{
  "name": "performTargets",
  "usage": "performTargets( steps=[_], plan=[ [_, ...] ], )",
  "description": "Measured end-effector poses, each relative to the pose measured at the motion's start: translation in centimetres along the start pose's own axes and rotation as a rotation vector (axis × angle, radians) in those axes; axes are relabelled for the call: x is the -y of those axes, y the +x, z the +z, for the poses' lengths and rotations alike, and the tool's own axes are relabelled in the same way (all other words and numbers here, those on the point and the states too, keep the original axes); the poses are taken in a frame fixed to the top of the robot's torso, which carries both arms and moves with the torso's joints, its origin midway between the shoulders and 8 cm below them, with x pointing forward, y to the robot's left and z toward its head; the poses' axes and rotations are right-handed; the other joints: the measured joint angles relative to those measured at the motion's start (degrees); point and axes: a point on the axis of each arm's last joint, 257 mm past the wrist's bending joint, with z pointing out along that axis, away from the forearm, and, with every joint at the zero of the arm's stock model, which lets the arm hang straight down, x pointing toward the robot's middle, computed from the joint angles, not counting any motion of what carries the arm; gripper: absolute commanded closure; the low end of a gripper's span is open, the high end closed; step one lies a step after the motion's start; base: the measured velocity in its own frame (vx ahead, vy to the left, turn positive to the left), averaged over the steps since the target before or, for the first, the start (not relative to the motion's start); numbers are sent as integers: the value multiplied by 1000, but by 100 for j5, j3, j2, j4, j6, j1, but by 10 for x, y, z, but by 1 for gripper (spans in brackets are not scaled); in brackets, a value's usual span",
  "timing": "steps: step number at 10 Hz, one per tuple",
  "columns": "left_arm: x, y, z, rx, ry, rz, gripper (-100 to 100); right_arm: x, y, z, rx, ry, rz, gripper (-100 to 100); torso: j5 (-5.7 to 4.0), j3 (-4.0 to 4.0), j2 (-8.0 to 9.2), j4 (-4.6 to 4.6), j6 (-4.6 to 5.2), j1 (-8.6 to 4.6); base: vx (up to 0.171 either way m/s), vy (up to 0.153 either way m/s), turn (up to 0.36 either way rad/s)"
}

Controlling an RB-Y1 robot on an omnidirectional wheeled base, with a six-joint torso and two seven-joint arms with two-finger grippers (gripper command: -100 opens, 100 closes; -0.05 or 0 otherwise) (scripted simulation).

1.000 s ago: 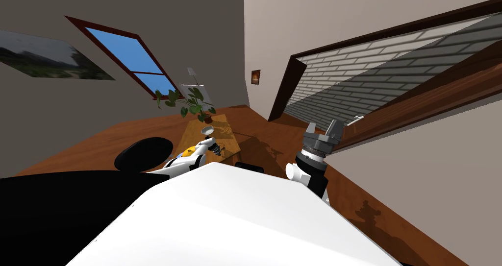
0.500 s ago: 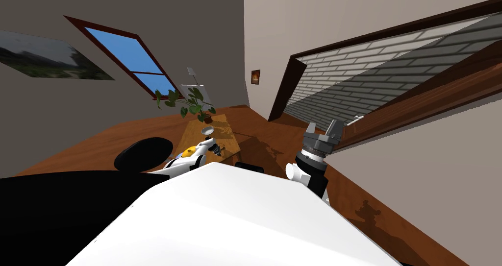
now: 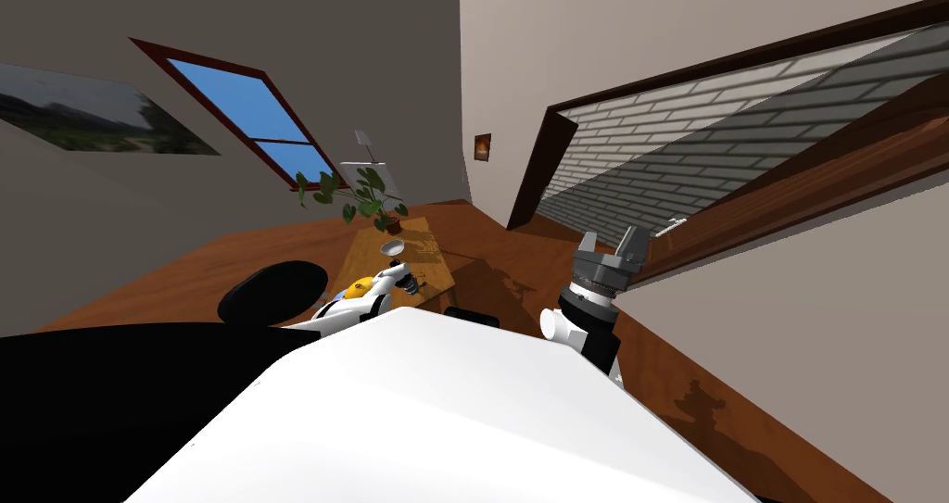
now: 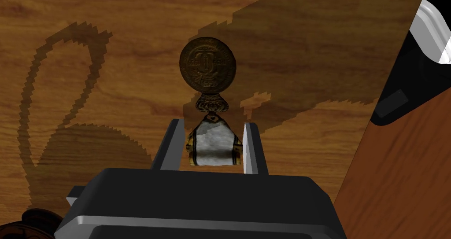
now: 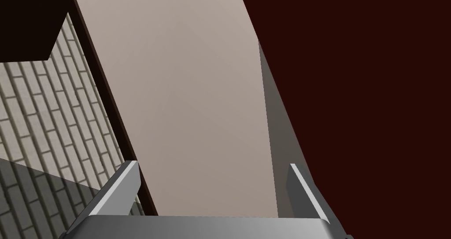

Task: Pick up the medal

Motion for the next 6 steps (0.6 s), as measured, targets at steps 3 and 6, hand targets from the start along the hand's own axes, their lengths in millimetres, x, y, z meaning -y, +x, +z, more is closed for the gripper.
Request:
performTargets(
  steps=[3,6],
  plan=[
    [-1,0,0,0,-2,0,0,0,0,0,0,0,0,0,0,-2,-4,0,-1,5,0,0,0],
    [4,-1,-7,0,-8,-1,100,0,0,0,0,0,0,0,0,-3,-6,-1,-3,5,5,1,12]
  ],
)
